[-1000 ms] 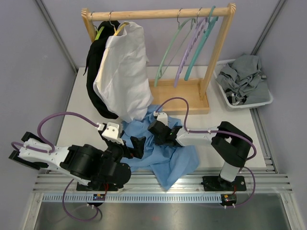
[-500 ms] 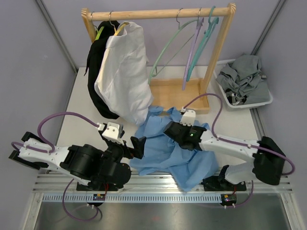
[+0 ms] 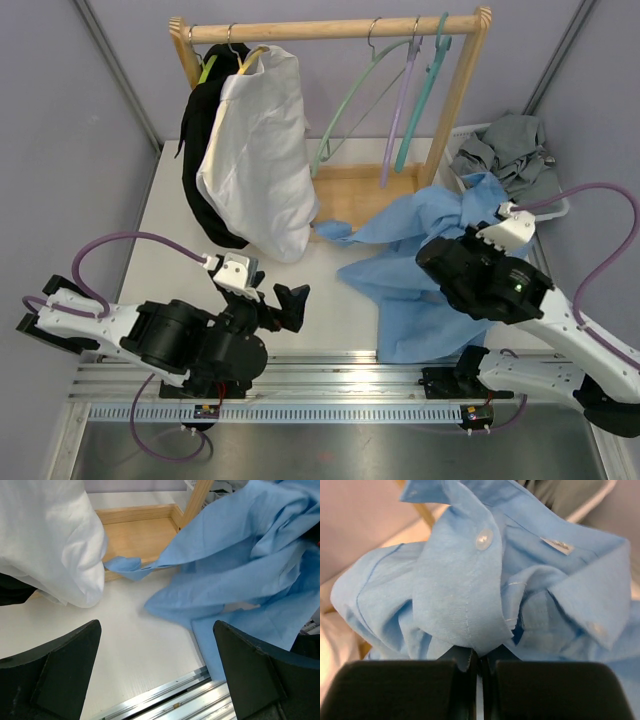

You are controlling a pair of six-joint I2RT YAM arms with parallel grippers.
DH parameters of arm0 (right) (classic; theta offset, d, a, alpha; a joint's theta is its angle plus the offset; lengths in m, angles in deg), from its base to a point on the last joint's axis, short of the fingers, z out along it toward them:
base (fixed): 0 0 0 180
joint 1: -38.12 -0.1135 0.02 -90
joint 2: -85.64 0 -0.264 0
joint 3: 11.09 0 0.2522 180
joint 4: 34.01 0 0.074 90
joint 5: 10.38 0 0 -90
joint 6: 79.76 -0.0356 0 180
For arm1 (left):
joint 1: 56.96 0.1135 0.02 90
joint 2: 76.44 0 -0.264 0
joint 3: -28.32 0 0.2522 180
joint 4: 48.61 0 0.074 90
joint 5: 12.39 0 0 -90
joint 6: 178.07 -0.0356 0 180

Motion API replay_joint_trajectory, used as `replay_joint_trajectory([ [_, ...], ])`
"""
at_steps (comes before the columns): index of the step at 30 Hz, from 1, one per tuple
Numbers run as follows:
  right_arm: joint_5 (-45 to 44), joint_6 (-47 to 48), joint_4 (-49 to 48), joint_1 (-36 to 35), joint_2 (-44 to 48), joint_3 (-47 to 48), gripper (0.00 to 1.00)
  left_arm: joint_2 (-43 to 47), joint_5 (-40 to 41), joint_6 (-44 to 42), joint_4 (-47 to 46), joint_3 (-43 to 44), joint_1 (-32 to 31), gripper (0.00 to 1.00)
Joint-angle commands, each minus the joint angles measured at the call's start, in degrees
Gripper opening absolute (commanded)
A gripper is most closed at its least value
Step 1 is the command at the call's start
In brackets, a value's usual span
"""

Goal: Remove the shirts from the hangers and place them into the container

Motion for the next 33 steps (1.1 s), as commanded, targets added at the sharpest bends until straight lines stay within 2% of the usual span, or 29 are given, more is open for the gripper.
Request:
replay_joint_trajectory([
  [1, -13.6, 25.4, -9.4, 4.6, 1.5, 5.7, 0.00, 1.2, -0.7, -1.6, -4.9, -0.1, -0.3, 0.99],
  [2, -13.3, 31.4, -20.1, 6.1, 2.0, 6.0, 0.00, 1.3, -1.0, -1.9, -5.2, 0.0, -0.3, 0.99],
  [3, -12.3, 37.2, -25.6, 9.8, 2.7, 6.0, 0.00, 1.4, -1.1, -2.4, -5.7, -0.1, -0.3, 0.98],
  [4, -11.1, 50.5, -32.2, 11.8, 4.4, 5.1, 0.00, 1.6, -1.5, -2.4, -5.7, -0.1, -0.3, 0.98],
  [5, -9.0, 57.2, -47.0, 13.7, 5.2, 3.8, 0.00, 1.8, -1.7, -2.5, -5.8, -0.1, -0.3, 0.98],
  [7, -7.8, 68.8, -57.9, 18.0, 5.9, 2.1, 0.00, 2.2, -2.4, -4.1, -7.6, -0.5, -0.3, 0.99],
  [9, -5.8, 72.3, -63.7, 21.0, 2.9, 5.6, 0.00, 2.6, -3.1, -6.8, -10.4, -0.7, -0.3, 0.99],
  [13, 5.5, 71.8, -61.9, 35.1, -5.2, 14.1, 0.00, 3.2, -4.7, -9.7, -12.5, -0.3, -0.2, 0.99],
  [16, 15.9, 64.9, -57.7, 44.7, -12.6, 22.2, 0.00, 4.2, -5.8, -10.5, -13.3, -0.4, -0.3, 0.98],
  [17, 18.2, 63.3, -56.8, 50.5, -14.8, 24.5, 0.00, 4.6, -6.2, -11.0, -13.7, -0.6, -0.3, 0.98],
  [21, 25.0, 60.3, -55.3, 59.0, -27.8, 38.7, 0.00, 5.8, -7.1, -11.3, -13.3, -0.7, -0.3, 0.98],
  [25, 31.4, 61.7, -62.2, 62.3, -36.9, 49.2, 0.00, 6.4, -7.2, -12.1, -12.9, -0.4, -0.3, 0.98],
  [30, 40.4, 63.2, -69.9, 63.1, -49.7, 67.3, 0.00, 7.2, -5.4, -12.9, -12.5, -0.6, -0.2, 0.99],
  [33, 46.2, 64.3, -81.3, 63.2, -56.4, 76.5, 0.00, 8.3, -5.0, -14.1, -14.5, -2.0, -0.2, 0.99],
])
